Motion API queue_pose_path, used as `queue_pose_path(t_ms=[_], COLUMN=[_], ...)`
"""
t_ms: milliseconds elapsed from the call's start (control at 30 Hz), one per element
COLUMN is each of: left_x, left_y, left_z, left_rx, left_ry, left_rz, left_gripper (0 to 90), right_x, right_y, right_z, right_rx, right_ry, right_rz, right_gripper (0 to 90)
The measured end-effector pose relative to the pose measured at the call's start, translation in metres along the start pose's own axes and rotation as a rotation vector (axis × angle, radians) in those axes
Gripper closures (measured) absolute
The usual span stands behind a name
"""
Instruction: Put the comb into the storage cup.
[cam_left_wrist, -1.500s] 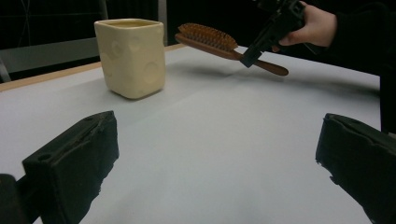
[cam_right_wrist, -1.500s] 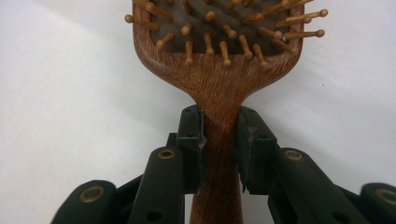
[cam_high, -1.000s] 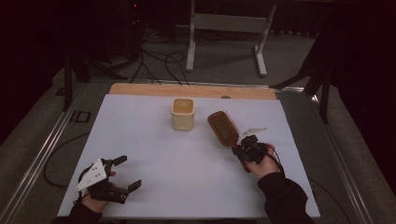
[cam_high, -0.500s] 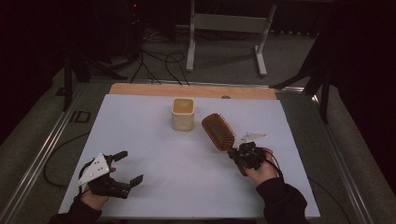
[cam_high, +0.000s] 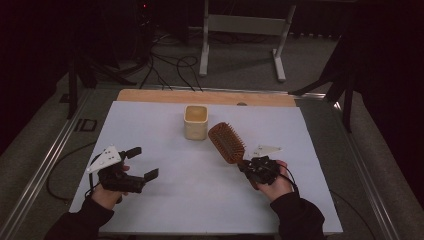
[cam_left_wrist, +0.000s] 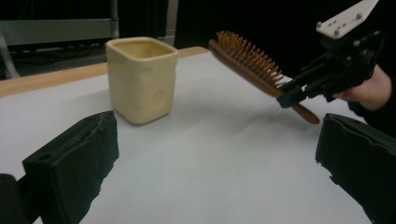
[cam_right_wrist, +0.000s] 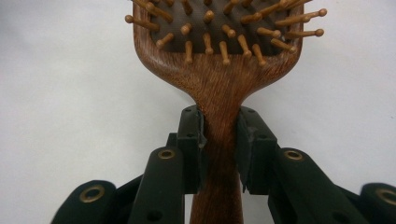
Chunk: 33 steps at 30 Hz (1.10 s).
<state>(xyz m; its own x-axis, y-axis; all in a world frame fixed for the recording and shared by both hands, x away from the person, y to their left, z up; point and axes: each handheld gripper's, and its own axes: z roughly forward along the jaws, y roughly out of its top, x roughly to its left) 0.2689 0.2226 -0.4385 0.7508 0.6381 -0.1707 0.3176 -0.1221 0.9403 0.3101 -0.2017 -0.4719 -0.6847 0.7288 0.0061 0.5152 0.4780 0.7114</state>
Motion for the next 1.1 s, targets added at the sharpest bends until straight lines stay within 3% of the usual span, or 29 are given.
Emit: queue_pose_path(t_ms=[467,767,900,1100], left_x=[-0.017,-0.027,-0.03,-0.031], left_y=[0.05,0.069,0.077,0.084], left_z=[0.025,0.043,0.055,0.073], left_rx=[0.053,0.048,0.047,0.027], left_ry=[0.008,0.01,0.012,-0.021], left_rz=[0.067,0.068,0.042,-0.03], left_gripper=[0.9,0.5,0.5,0.4], right_x=[0.009,0.015,0.018,0.021], right_y=[0.008,0.013,0.015,0.018], right_z=[-0.002,-0.005,-0.005,-0.007], right_rx=[-0.04,-0.065,-0.075,-0.098], right_ry=[-0.004,-0.003,-0.008,-0.016], right_rz=[-0.028,-0.037,-0.039,-0.063], right_gripper=[73.3,73.3,73.3,73.3])
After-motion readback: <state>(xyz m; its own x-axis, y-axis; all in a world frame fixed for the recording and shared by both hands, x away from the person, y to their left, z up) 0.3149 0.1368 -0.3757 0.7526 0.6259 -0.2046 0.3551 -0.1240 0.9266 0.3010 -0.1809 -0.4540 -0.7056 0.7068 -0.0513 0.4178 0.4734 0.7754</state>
